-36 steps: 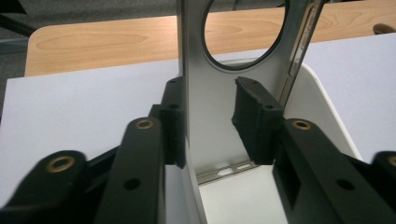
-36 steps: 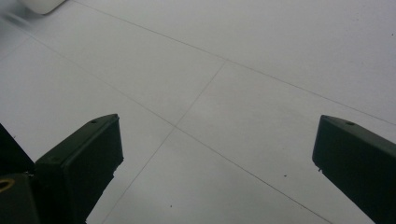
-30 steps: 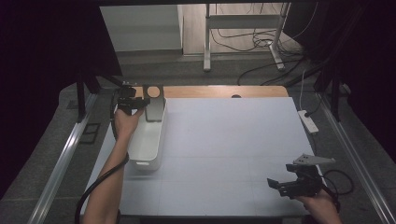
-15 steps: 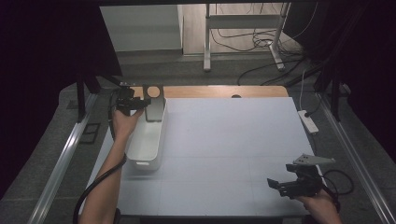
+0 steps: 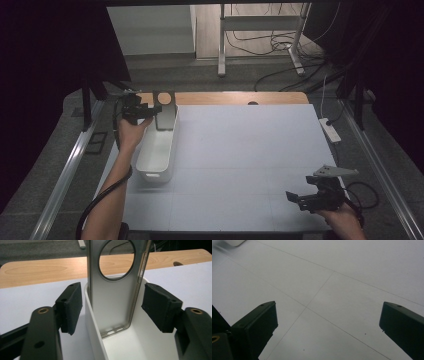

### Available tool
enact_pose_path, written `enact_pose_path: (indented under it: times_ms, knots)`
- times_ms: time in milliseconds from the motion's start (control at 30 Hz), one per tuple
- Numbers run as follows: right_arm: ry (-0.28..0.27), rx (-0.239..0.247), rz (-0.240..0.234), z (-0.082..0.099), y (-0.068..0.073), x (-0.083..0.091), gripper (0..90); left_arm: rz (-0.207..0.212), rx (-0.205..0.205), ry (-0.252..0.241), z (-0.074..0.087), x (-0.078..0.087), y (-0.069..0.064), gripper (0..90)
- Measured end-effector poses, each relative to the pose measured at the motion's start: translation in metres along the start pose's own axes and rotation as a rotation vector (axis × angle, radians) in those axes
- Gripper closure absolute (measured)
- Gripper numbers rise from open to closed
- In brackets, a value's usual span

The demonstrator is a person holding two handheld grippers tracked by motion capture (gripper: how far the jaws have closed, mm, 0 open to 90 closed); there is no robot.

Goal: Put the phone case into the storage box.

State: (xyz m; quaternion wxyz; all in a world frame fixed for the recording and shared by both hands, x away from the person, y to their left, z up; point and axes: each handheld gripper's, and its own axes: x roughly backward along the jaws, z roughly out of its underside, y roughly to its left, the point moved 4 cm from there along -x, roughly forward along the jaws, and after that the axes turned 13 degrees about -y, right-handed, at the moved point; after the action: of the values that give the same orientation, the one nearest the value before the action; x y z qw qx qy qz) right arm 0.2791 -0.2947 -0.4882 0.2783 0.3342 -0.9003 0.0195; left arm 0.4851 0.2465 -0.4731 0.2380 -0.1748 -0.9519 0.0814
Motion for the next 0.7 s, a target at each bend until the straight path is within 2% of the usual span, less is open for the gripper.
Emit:
enact_pose_path:
  times_ms: [333,700]
  knots:
    - [-0.005,0.003,0.000,0.000,0.000,0.000,2.0,0.029,0.001,-0.015,-0.001,0.008,-0.003,24.6]
    - [-0.005,0.001,-0.001,0.000,0.000,0.000,1.3,0.057,-0.022,-0.001,0.003,0.011,-0.008,15.4]
